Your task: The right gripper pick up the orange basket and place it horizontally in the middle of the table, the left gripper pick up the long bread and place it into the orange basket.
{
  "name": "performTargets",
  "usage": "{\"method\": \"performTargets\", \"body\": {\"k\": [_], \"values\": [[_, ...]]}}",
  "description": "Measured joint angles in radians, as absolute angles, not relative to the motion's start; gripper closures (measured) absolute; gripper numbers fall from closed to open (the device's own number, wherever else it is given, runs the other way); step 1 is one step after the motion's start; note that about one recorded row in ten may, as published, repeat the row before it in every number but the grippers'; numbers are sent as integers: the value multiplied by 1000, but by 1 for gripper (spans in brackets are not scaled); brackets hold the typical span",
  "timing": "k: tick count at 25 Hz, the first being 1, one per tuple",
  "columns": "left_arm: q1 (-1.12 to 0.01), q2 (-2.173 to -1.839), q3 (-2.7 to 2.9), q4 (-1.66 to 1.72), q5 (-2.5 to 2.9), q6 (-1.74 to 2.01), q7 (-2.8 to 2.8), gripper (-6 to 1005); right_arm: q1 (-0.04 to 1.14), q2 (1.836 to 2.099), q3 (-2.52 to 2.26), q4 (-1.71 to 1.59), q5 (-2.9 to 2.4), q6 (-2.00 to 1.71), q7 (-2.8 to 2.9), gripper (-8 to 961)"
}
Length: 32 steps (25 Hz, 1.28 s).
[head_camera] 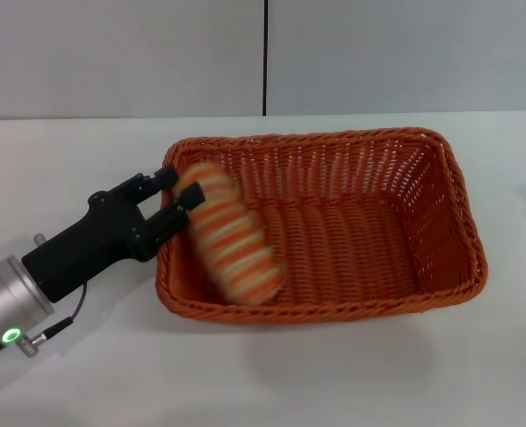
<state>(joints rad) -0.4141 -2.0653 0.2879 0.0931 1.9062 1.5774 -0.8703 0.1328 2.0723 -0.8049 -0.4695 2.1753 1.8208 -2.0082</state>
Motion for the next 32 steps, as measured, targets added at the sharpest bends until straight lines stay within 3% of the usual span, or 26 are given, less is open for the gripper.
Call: {"method": "performTargets", "body": {"k": [11,20,32], "values": [[-315,-2061,275,272,1891,1766,-955,230,146,2074,-806,-483,2180,1827,-2005,315],[-199,-2056,128,403,1873,1900,-964,213,180,2073,-682,-492,2183,1808,-2018,315],[-57,-2062,110,320,1826,1966,-857,212,325,2067,-434,-463,2180,1649,-2085,315]]}}
